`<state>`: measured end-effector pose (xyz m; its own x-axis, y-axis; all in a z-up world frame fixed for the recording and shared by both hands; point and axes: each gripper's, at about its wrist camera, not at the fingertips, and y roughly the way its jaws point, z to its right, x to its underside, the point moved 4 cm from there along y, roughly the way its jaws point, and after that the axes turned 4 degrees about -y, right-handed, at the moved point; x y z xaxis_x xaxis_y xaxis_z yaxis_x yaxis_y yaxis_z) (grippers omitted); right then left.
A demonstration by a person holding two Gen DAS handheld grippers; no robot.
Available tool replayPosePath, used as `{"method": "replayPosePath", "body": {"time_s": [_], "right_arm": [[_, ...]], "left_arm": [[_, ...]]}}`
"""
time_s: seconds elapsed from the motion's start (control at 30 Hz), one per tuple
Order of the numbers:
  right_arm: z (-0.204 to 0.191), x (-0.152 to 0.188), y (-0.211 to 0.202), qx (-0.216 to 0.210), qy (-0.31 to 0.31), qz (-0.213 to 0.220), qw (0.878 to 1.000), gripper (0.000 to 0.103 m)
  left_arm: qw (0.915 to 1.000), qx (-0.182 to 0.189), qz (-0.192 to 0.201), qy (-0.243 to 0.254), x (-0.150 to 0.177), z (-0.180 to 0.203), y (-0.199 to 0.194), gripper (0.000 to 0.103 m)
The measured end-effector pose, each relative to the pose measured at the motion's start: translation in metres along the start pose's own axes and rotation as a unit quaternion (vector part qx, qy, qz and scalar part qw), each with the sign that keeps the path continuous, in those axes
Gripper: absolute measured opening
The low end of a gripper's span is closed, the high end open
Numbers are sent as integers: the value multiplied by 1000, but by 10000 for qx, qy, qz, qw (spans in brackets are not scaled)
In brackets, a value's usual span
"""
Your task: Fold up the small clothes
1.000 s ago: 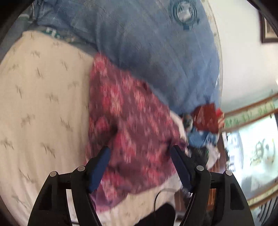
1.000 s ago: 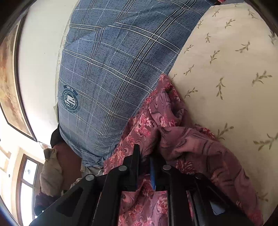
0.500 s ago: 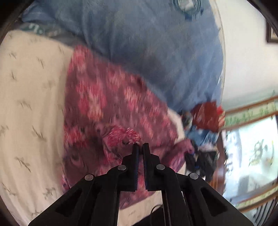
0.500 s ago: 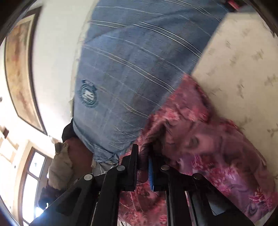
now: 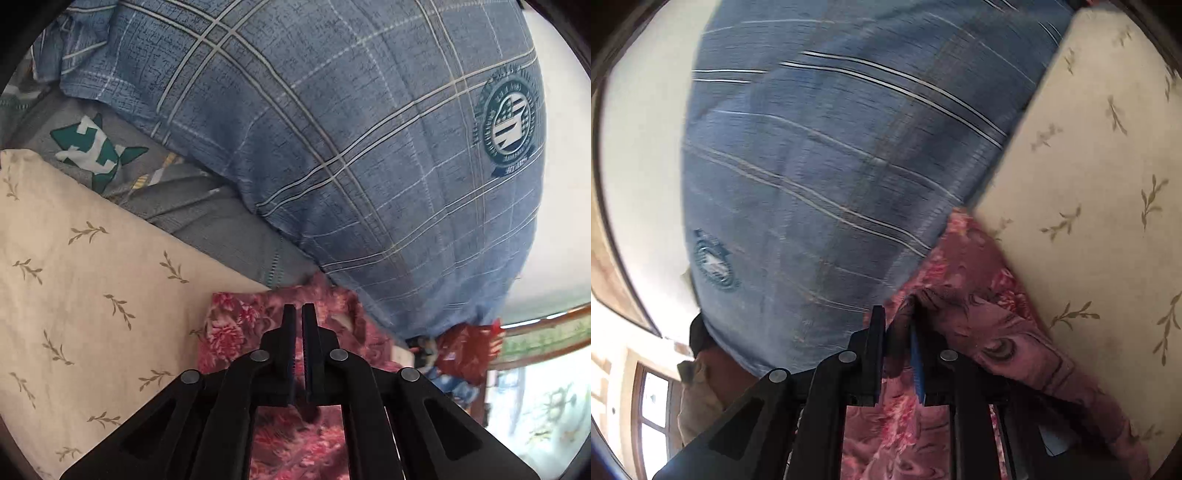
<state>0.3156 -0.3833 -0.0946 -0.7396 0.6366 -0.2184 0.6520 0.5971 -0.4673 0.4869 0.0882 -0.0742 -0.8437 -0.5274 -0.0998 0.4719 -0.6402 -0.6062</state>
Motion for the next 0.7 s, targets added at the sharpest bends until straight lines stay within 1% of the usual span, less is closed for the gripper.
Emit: {"method": "replayPosePath", "body": {"time_s": [0.03,0.07,0.1,0.13,0.17,0.2,0.23,0.3,0.37,0.43,0.47,0.5,0.53,0.57,0.6,0.63,0.67,0.7], "right_arm": [[0,-2,-1,-18,33,26,10000,16],[-1,-4,-3,-95,22,74,9999,18],[-4,-9,-10,-254,-14,216,9994,23],[-6,-13,-16,-332,-26,354,9988,30],[-8,-18,-26,-413,-34,587,9974,34],[-9,-23,-35,-439,-79,782,9959,39],[-9,-25,-40,-387,-164,838,9956,41],[-13,-27,-45,59,-513,733,9960,41],[-19,-24,-42,608,-1028,518,9915,43],[-24,-18,-32,1098,-1502,279,9822,47],[-25,-15,-28,1218,-1668,178,9783,47],[-28,-12,-24,1235,-1795,84,9759,47],[-30,-8,-24,1125,-1854,24,9762,47],[-39,-3,-26,793,-1908,10,9784,47],[-47,4,-29,552,-2038,13,9775,47],[-56,12,-31,536,-2391,-34,9695,54],[-62,20,-29,791,-2824,-95,9560,58],[-68,29,-25,1148,-3291,-160,9371,67]], "left_arm": [[9999,58,-7,158,2,4,-2,4],[9993,59,-12,366,7,8,-5,11],[9982,39,-40,594,15,12,-7,20],[9971,32,-72,762,22,14,-9,38],[9946,-27,-113,1031,35,17,-10,56],[9926,-74,-133,1205,43,19,-11,62],[9891,-124,-178,1458,55,21,-11,66],[9809,-203,-294,1911,73,21,-10,66],[9702,-518,-365,2339,91,25,-7,68],[9581,-972,-393,2667,101,29,8,68],[9546,-1110,-428,2730,103,32,15,68],[9518,-1230,-473,2769,107,34,20,68],[9509,-1281,-477,2775,108,36,22,68],[9512,-1289,-439,2769,110,37,21,68],[9517,-1264,-392,2772,112,39,20,68],[9523,-1252,-357,2760,111,39,18,68],[9536,-1256,-335,2714,108,39,18,68],[9554,-1262,-341,2648,105,38,20,68]]}}
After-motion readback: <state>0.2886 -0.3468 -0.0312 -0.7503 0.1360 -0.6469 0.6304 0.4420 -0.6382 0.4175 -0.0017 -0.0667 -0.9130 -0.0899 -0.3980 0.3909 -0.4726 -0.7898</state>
